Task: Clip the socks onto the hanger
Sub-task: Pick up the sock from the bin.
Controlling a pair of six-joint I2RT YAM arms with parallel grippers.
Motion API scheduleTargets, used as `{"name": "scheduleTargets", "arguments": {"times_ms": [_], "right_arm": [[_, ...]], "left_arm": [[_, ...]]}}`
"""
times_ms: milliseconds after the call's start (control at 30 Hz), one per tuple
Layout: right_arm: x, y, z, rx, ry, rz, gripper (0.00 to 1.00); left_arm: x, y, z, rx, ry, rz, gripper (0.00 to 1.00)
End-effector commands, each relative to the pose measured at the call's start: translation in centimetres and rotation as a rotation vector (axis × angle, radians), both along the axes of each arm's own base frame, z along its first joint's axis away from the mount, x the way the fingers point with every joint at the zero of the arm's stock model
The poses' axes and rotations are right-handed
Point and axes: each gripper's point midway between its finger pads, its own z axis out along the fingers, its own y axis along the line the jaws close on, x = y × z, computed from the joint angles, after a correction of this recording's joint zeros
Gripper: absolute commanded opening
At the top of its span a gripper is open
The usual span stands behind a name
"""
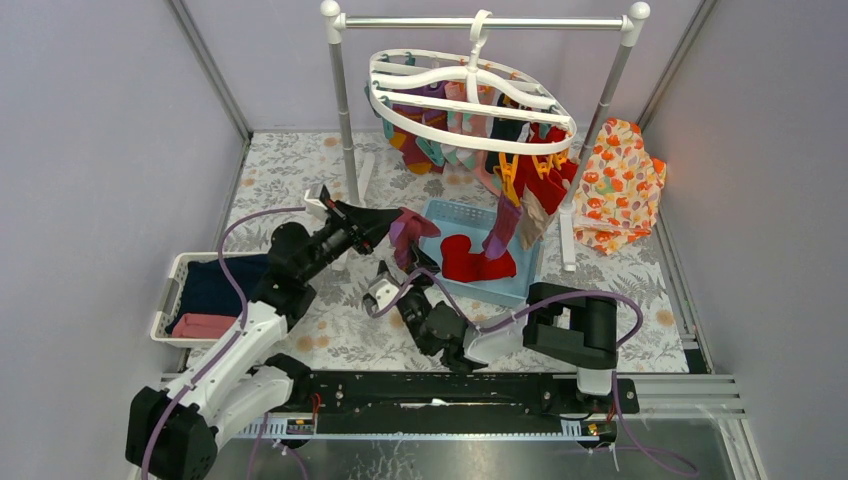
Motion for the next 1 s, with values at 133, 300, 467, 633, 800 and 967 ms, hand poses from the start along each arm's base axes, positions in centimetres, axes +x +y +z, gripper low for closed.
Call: {"name": "scheduleTargets", "arguments": {"times_ms": [133, 300, 467, 633, 800, 967], "right_arm": [[2.1, -1.8, 5.7, 0.281, -0.036, -0.121, 0.56], [2.4, -1.8, 6.2, 0.289, -0.046, -0.122, 0.13], [1.9, -2.5, 6.3, 0.308, -0.033, -0.107, 0.0], [0.4, -3.9, 6.8, 0.349, -0.013, -0.075, 0.0], [-0.7, -5.7, 7.3, 0.435, 0.069, -0.078, 0.0], [-1.7, -7.4, 9.3, 0.637, 0.231, -0.004, 0.0]], "left_arm": [[-0.1, 1.1, 0.0, -0.039, 0.038, 0.05, 0.0], [0.0, 1.4, -0.2, -0.042, 0.052, 0.069, 0.0], [0.5, 1.7, -1.1, -0.029, 0.062, 0.101, 0.01], [1.6, 2.5, -2.0, 0.04, 0.015, 0.141, 0.43], [2.4, 4.5, -3.4, 0.318, -0.117, 0.215, 0.65], [0.3, 6.4, -3.1, 0.695, -0.502, 0.248, 0.83]]}}
